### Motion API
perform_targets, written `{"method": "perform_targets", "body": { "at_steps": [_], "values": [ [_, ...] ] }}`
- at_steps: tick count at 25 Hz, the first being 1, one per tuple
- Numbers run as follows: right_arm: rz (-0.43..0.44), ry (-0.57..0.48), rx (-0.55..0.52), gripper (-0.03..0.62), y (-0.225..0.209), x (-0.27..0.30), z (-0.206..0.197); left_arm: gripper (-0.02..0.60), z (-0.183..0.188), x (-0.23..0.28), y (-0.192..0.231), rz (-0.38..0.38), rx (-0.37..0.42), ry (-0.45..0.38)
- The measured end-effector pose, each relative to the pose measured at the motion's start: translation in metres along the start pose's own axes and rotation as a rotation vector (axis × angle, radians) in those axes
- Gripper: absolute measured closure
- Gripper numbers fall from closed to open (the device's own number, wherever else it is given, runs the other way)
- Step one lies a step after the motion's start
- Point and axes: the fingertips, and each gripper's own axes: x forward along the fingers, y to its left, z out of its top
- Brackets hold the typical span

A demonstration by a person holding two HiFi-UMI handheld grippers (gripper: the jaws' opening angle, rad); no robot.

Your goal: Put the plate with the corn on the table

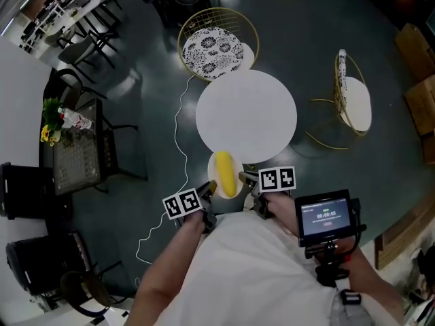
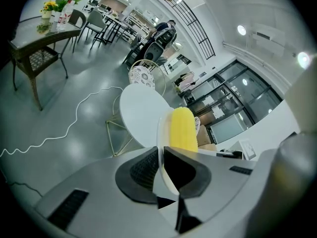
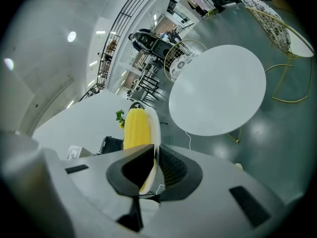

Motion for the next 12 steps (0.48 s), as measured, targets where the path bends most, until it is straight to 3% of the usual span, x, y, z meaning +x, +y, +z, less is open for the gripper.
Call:
{"method": "perform_targets", "body": {
  "at_steps": [12],
  "values": [
    [0.006, -0.024, -0.009, 0.553, 0.008, 0.007, 0.012, 0.54, 0.015, 0.001, 0.004, -0.01, 0.005, 0.0]
  ]
}}
